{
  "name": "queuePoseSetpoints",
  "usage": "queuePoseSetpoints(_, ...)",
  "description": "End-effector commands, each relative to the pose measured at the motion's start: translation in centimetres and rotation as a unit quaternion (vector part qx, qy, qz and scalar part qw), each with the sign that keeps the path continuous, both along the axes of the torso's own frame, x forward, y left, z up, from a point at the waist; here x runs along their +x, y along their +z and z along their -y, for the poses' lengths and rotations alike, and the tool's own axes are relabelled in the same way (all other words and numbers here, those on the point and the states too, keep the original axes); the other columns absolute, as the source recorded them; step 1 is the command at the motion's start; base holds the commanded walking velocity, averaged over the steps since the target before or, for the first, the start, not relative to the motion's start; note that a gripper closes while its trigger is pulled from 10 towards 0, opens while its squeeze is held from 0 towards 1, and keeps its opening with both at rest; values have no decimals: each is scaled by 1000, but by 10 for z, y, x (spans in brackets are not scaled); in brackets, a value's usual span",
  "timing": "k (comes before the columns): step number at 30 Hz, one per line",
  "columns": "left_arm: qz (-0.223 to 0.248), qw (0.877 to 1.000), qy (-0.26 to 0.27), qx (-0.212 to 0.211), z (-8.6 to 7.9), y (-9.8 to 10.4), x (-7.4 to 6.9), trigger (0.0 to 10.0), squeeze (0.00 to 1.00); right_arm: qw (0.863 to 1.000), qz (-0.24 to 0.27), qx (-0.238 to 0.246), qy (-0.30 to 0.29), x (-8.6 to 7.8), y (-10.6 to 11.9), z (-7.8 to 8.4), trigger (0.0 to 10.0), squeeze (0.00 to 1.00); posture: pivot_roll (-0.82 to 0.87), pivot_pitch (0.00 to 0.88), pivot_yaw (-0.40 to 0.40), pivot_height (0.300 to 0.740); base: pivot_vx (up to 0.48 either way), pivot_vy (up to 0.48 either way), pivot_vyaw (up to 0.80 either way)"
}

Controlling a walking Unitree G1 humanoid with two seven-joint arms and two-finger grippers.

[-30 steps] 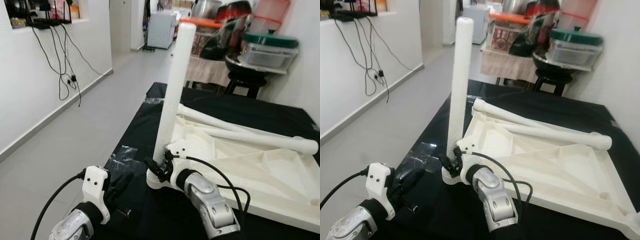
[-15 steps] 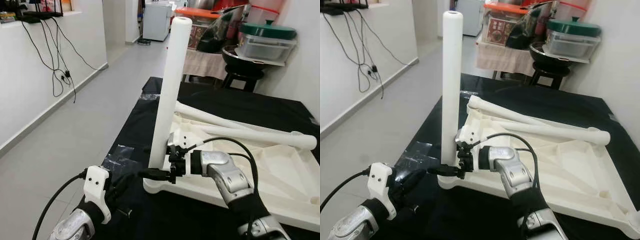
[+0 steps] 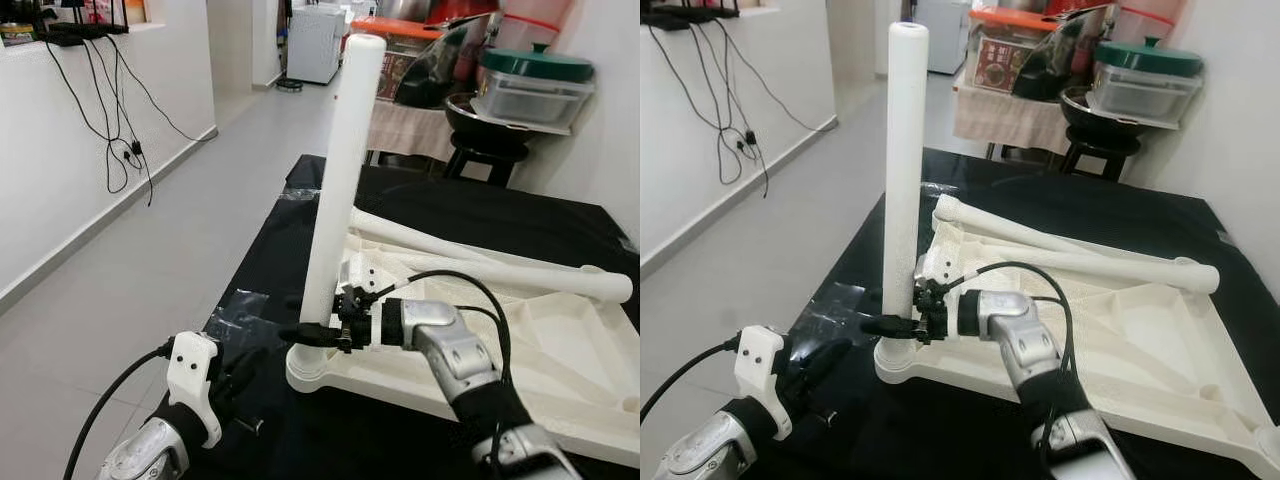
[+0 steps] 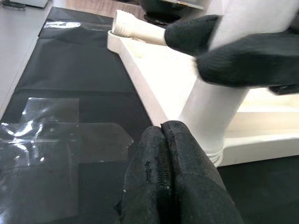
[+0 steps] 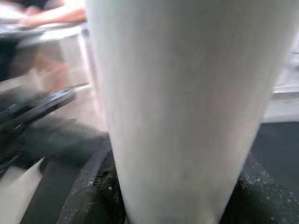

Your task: Building children table

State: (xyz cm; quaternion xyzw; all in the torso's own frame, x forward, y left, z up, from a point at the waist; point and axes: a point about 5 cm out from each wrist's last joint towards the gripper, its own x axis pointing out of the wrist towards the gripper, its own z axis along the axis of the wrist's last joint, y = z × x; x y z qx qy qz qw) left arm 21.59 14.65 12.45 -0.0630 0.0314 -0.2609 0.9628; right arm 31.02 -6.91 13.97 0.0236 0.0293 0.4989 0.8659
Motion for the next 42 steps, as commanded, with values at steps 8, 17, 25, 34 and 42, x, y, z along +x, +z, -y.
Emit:
queuePoseSetpoints(8,3,1000,-1,-1,-1,3,0,10000,0,968,-27,-34,-247,-4,-12,0,0,0,76,0,-93,740,0,0,0)
queuePoseSetpoints(17,4,1000,-3,-1,1,3,1,10000,0,963,-30,-84,-254,-1,-24,9,9333,0,96,0,-112,740,0,0,0)
queuePoseSetpoints(25,3,1000,-4,-2,2,3,2,10000,0,989,-12,-36,-145,2,-1,2,10000,1000,101,0,-112,740,0,0,0)
queuePoseSetpoints(34,3,1000,-5,-3,3,1,4,10000,0,987,56,-58,135,2,27,8,10000,0,115,0,-116,740,0,0,0)
queuePoseSetpoints(42,2,1000,-3,-2,4,0,4,10000,0,979,13,-65,193,23,28,24,2039,0,136,0,-125,740,0,0,0)
